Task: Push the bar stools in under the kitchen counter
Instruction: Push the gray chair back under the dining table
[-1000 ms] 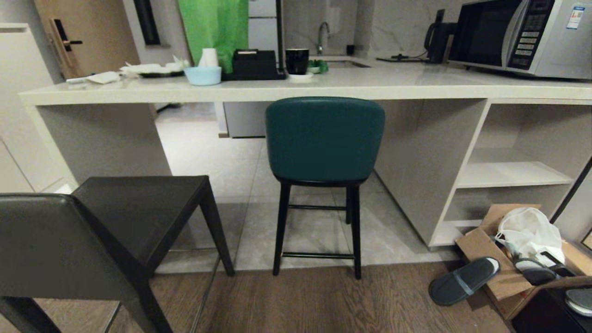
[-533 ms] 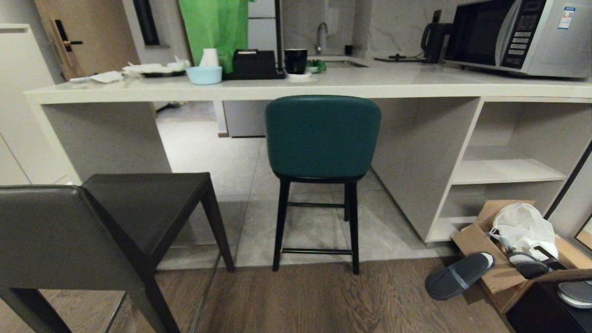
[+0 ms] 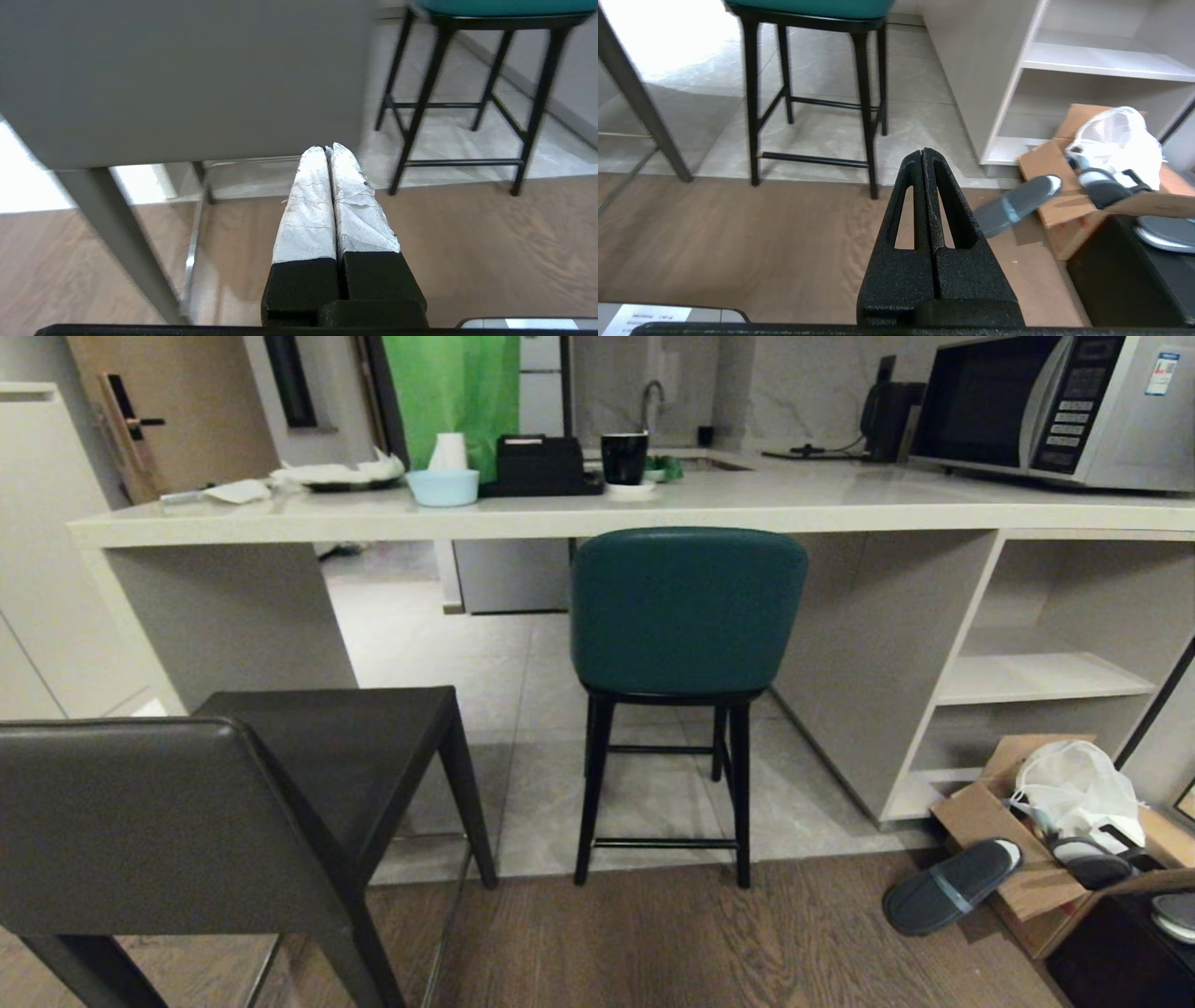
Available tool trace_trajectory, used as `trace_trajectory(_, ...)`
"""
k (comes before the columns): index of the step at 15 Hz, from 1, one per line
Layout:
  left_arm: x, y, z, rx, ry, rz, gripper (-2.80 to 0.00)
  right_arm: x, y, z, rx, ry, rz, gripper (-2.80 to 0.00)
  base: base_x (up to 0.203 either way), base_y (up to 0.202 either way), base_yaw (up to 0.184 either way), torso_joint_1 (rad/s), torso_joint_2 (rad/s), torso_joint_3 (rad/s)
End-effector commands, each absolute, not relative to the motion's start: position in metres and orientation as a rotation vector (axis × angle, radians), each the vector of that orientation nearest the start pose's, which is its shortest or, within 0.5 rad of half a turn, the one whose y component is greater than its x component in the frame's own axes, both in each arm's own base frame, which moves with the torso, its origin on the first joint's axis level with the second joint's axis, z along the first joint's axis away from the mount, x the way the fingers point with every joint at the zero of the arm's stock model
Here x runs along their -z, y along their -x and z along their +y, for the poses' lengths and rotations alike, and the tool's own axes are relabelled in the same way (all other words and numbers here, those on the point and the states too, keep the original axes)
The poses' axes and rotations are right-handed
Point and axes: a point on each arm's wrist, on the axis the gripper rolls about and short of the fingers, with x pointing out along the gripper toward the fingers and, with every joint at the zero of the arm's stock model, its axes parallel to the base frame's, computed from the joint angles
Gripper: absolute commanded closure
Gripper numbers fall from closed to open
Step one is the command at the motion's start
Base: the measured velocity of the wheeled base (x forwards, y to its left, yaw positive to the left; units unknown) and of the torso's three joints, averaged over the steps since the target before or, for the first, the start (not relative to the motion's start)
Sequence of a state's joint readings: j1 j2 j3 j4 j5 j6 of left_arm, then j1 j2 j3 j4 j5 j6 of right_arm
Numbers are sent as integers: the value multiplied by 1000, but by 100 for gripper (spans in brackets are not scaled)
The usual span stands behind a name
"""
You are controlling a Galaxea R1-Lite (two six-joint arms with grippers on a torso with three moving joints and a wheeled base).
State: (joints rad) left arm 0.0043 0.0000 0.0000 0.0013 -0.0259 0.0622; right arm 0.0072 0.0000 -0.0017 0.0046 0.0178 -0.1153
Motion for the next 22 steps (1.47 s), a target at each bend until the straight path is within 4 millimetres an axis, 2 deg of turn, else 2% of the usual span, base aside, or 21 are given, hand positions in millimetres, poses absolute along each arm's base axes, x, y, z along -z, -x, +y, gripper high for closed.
trace_trajectory(1, -74, 23, -1, 22, -63, 4, 0, -75, 23, 0, -26, 117, 2, 0, 0, 197, 0, 7, 0, 2)
trace_trajectory(22, -74, 23, -1, 23, -47, 4, 0, -75, 23, 0, -26, 115, 3, 0, 0, 197, -1, 3, 1, 3)
